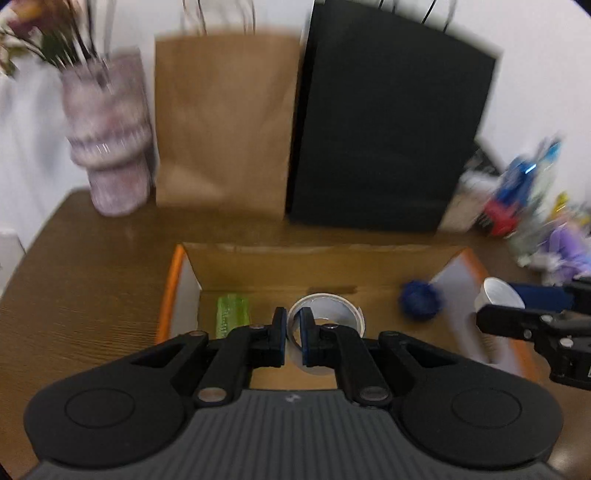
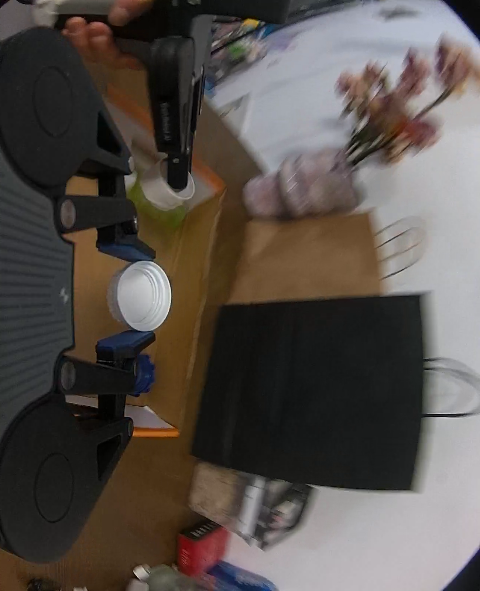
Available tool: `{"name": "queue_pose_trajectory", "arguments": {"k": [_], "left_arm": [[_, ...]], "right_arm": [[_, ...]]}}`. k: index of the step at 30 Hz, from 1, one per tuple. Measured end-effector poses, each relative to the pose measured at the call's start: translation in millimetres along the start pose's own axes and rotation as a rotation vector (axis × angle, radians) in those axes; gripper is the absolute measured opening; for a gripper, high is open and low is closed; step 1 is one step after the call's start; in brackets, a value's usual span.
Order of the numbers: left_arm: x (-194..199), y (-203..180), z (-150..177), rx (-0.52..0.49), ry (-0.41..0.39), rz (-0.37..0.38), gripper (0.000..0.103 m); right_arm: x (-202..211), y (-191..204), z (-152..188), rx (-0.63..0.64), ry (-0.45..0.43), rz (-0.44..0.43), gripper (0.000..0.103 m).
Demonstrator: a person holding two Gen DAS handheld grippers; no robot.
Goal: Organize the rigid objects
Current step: 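Carry the tape roll and white cap into the red box with both tools, then open both tools to drop the tape roll and cap in the box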
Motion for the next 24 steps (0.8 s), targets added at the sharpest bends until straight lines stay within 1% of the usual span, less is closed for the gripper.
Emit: {"name": "queue_pose_trajectory", "arguments": {"k": [2,5,7,10,11,12,13,14,15,18,19,22,23,24], "left_arm": [[-31,3,-2,-0.008,0.043,-0.029,0.008],[-65,8,-2,-0.022,0.103,-0.05,0.008],[-82,11,-2,-0.03,0.129,-0.075,0.008],[-98,13,2,-0.022,0.175,-0.067,0.01],[-101,13,2,-0.02,0.176,-0.077,0.015],[-103,14,2,-0.026,0.172,-0.081,0.023],[-103,14,3,-0.027,0.166,-0.082,0.026],[-102,15,3,-0.025,0.16,-0.08,0.028],[-101,15,2,-0.024,0.155,-0.078,0.03],[-88,13,-2,-0.013,0.141,-0.069,0.032],[-79,12,-4,-0.015,0.134,-0.068,0.032],[-47,7,-11,-0.014,0.099,-0.06,0.039],[-33,6,-11,-0.009,0.101,-0.056,0.042],[-17,5,-12,-0.004,0.082,-0.055,0.043]], "right_arm": [[-34,-7,-2,0.0,0.047,0.016,0.04],[-69,-13,4,-0.008,0.087,0.025,0.04],[-88,-15,8,-0.009,0.112,0.022,0.04],[-110,-14,11,-0.008,0.143,0.03,0.04],[-115,-14,11,-0.008,0.151,0.036,0.04],[-117,-15,12,-0.009,0.157,0.038,0.043],[-120,-15,12,-0.011,0.161,0.039,0.046],[-120,-15,12,-0.011,0.157,0.042,0.051],[-120,-16,12,-0.008,0.154,0.047,0.053],[-110,-16,10,-0.007,0.148,0.05,0.053],[-101,-15,8,-0.005,0.141,0.048,0.053],[-61,-12,-1,0.001,0.099,0.055,0.054],[-46,-11,-3,0.003,0.084,0.06,0.057],[-31,-10,-5,0.006,0.07,0.067,0.061]]}}
Point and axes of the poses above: each gripper's, at about its wrist camera, not at the fingertips, and x roughly against the way its jaws point, y to its left, z to its underside, the point moved 8 cm from there along -x, roughly the way its jaws point, and after that the axes turned 1 degree about x, right-handed, at the moved point
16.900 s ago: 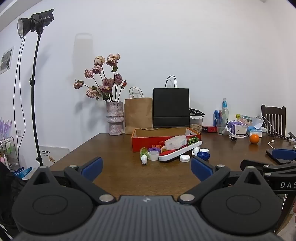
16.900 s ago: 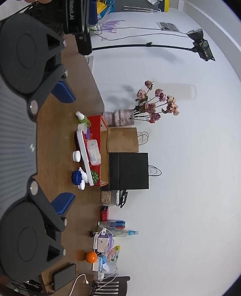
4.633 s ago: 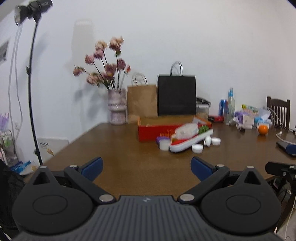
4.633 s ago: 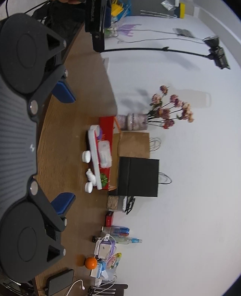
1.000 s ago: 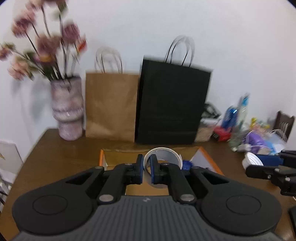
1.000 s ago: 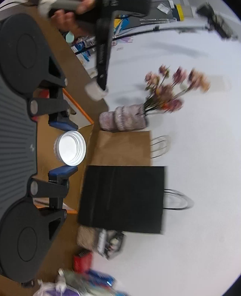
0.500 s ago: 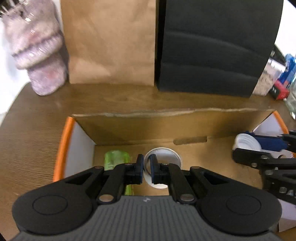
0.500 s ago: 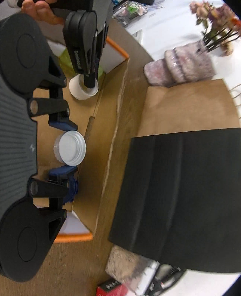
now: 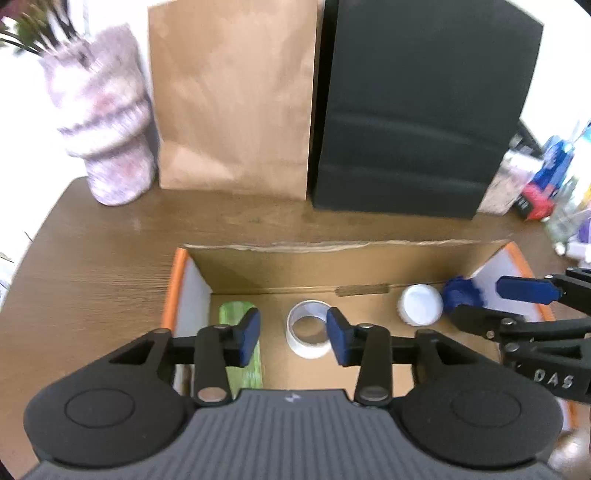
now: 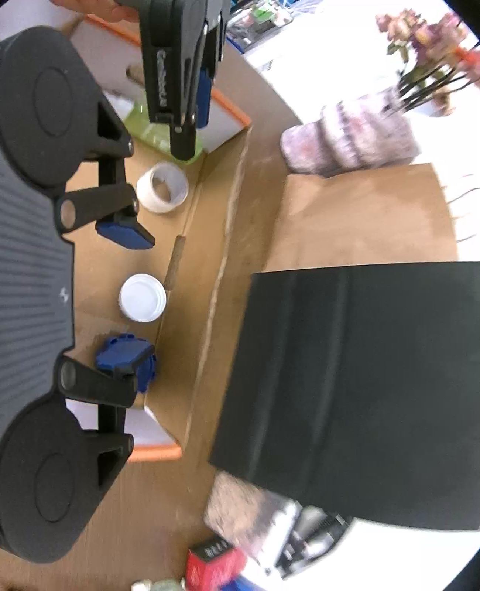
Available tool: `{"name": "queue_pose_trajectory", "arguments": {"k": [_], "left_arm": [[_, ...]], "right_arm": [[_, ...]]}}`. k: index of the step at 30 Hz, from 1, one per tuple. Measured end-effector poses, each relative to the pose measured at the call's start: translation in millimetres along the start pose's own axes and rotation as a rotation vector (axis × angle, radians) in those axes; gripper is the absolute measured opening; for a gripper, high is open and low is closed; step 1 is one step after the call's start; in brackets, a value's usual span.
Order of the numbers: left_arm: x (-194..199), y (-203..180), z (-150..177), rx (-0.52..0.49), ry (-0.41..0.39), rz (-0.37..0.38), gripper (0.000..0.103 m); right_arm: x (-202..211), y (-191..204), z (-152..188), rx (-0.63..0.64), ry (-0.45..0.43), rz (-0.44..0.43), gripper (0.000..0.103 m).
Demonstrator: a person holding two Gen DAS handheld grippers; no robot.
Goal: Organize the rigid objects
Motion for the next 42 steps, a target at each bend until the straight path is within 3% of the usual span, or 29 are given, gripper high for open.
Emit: {"name": "queue_pose_trajectory", "arguments": {"k": [7,14,21,28,35,42], "left_arm": [[130,14,29,0.05,-0.263,-0.037,0.057],[229,17,85,0.027,-0.447,-0.06,0.064],[286,13,152,0.0,-0.553,-0.079,0.066],[335,8,255,-0.029,-0.667,-0.072,0.073],[380,6,343,-0.041,-0.741,-0.059,0.078],[401,1,393,-0.023,-0.729,-0.037,0.083]], "right_arm": [[124,5,26,-0.009,-0.182,0.02,0.071],[214,29,71,-0.002,-0.358,0.032,0.078],[258,56,132,0.025,-0.458,0.061,0.079],[322,88,223,0.076,-0.628,0.118,0.087],[362,118,308,0.043,-0.66,0.088,0.092],[378,138,362,0.036,-0.65,0.09,0.094]]}}
Point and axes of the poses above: each gripper's, at about its wrist camera, not at the fingertips, and x roughly against the way its jaws point, y to its left, z to its underside, the point moved 8 cm from there along -x, roughly the way its jaws point, and after that the axes turned 1 degree about x, right-handed, at the moved point
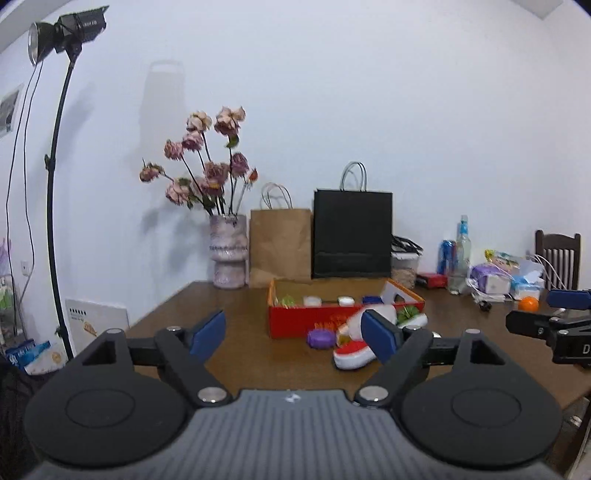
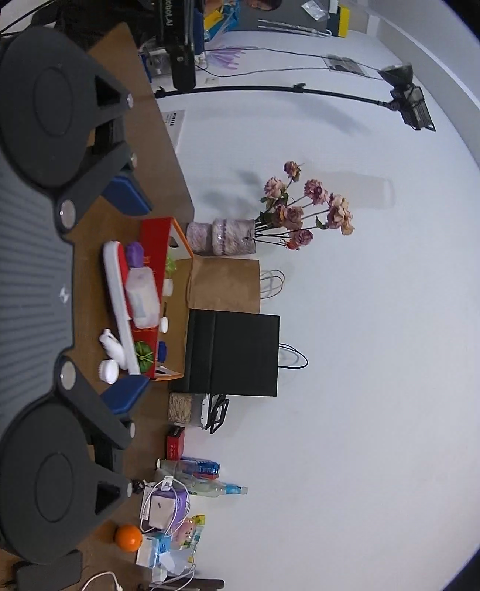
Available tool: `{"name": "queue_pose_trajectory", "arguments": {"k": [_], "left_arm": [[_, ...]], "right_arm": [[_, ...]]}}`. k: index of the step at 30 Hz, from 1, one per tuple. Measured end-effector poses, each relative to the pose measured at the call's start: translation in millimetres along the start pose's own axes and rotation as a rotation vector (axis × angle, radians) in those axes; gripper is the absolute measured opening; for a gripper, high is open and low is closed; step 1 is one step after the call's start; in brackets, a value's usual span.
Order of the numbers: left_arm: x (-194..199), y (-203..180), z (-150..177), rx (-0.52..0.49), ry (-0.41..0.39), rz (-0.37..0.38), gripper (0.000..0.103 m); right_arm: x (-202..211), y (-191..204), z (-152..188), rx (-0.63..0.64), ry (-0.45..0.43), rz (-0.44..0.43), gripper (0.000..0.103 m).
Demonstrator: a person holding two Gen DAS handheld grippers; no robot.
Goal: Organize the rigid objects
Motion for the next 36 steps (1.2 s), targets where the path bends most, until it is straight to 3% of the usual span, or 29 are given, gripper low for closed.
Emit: {"name": "queue_pose_trajectory", "arguments": {"k": [9,19,28,36], "left_arm": [[2,-15,23,-0.012,0.074,0.051,0.084],[-19,-24,34,-0.008,0.121,0.065,0.084],[-68,-29,43,-0.014,0.185,0.084,0.084],[-145,-48,44,-0.065,0.257,0.159,0.084]], "right_arm": [[22,-4,30,-0.012,0.051,0.029,0.094],[0,-13,41,-0.047,0.081,0.031,0.095],[-45,-35,47,-0.085,0.147,0.058,0.095],[-109,-64,44,-0.089,0.223,0.062,0.094]]}}
Point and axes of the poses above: each gripper's, at about its wrist camera, not at the fingertips, and x roughly against the way its jaws point, y to its left, z to its underside, the point moved 8 cm from there along -x, roughly the way its jaws point, and after that the axes turned 1 degree about x, right-handed, at the moved point
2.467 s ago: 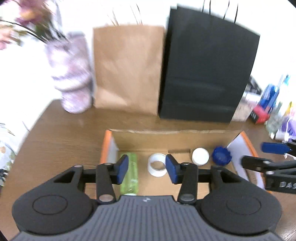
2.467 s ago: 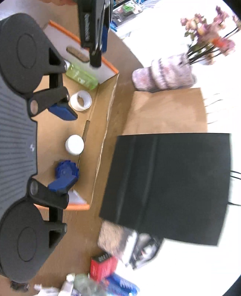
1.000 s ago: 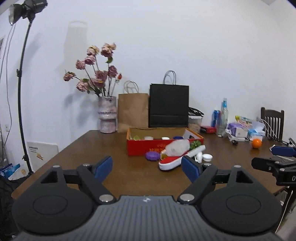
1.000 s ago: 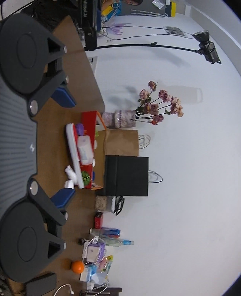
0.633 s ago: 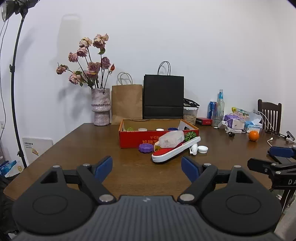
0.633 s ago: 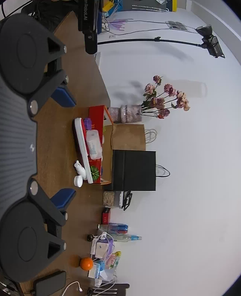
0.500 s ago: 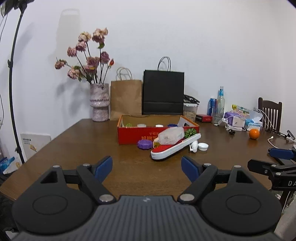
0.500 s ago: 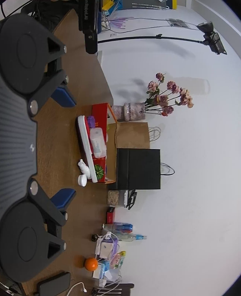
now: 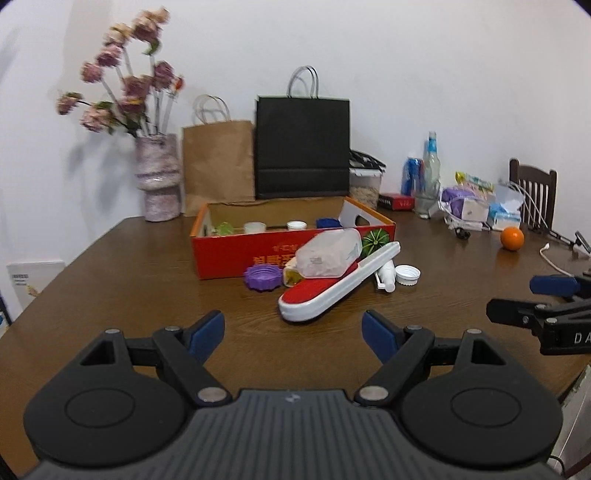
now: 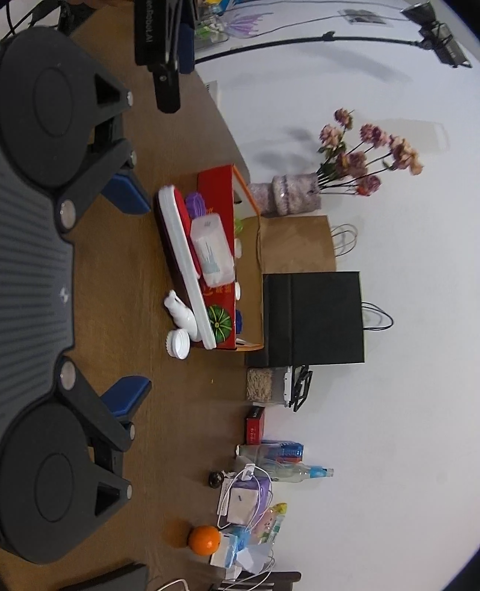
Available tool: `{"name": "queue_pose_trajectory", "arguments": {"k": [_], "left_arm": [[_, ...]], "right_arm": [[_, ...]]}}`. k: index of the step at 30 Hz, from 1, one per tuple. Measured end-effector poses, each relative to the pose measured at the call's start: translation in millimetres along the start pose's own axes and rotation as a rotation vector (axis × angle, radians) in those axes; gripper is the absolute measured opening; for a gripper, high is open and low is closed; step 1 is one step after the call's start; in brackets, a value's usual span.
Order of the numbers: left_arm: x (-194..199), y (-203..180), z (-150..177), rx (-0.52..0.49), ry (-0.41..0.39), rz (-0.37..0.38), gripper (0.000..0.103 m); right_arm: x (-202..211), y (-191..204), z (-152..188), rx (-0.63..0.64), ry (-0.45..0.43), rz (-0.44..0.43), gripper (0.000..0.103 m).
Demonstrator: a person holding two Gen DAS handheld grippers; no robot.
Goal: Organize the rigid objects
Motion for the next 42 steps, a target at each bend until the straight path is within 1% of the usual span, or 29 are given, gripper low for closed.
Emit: {"name": "queue_pose_trajectory", "arguments": {"k": [4,9,12,14,16,17,18,19,20,21,22,23,24,25,26,28,29,31,34,37,40,42], "left_arm": [[-42,-4,-16,-0.009,0.031,0.052,0.084],[-96,-10,-34,-0.018,0.062,0.083,0.084],[-119,-11,-38,0.011,0.09,0.108,0.084],[-132,-9,-40,0.062,0.111,0.121,0.083],[-140,-7,-41,0.109,0.129,0.136,0.072],[-143,-8,-42,0.126,0.135,0.146,0.063],[-146,-9,-42,0.143,0.139,0.156,0.06],[-149,-8,-42,0.165,0.142,0.169,0.06],[-152,-9,-43,0.188,0.145,0.176,0.058],[-157,-8,-43,0.219,0.16,0.182,0.056],[-161,-8,-43,0.239,0.17,0.191,0.054],[-165,-7,-43,0.262,0.175,0.197,0.049],[-168,-5,-43,0.285,0.178,0.199,0.048],[-171,-4,-43,0.306,0.176,0.207,0.047],[-172,-3,-43,0.332,0.167,0.218,0.043],[-170,-1,-42,0.346,0.142,0.214,0.039],[-167,-2,-42,0.341,0.127,0.207,0.031],[-157,0,-42,0.34,0.094,0.201,0.031],[-136,-1,-42,0.366,0.064,0.235,0.031],[-102,-7,-34,0.353,0.037,0.259,0.031],[-59,-18,-16,0.285,0.01,0.231,0.031],[-36,-22,2,0.292,0.031,0.23,0.031]], "right_arm": [[-36,-13,-12,0.01,0.033,-0.003,0.094],[-75,-29,-29,-0.014,0.053,0.001,0.093],[-94,-29,-45,-0.027,0.039,-0.055,0.093],[-110,-24,-58,-0.028,0.027,-0.101,0.091],[-128,-18,-72,-0.031,0.022,-0.14,0.084],[-138,-14,-80,-0.037,0.018,-0.165,0.08],[-148,-10,-87,-0.048,0.013,-0.192,0.078],[-161,-6,-94,-0.065,0.02,-0.223,0.077],[-172,-2,-97,-0.08,0.037,-0.246,0.073],[-184,3,-100,-0.094,0.061,-0.276,0.066],[-199,8,-101,-0.108,0.094,-0.31,0.063],[-210,12,-101,-0.123,0.125,-0.326,0.053],[-222,13,-99,-0.147,0.164,-0.338,0.039],[-231,13,-97,-0.17,0.196,-0.351,0.034],[-234,12,-96,-0.2,0.197,-0.363,0.031],[-232,7,-94,-0.256,0.216,-0.389,0.029],[-226,5,-94,-0.288,0.224,-0.404,0.025],[-211,6,-87,-0.307,0.224,-0.412,0.023],[-178,7,-74,-0.322,0.211,-0.399,0.023],[-138,12,-52,-0.342,0.196,-0.391,0.023],[-93,24,-22,-0.35,0.19,-0.401,0.023],[-67,34,1,-0.333,0.191,-0.375,0.023]]}}
Point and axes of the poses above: each gripper's, at about its wrist camera, not at the fingertips, and x roughly against the way its jaws point, y to its left, z to its underside, the point moved 8 cm from there along -x, roughly the way its jaws point, and after that the axes turned 1 degree about x, right-handed, at the moved point
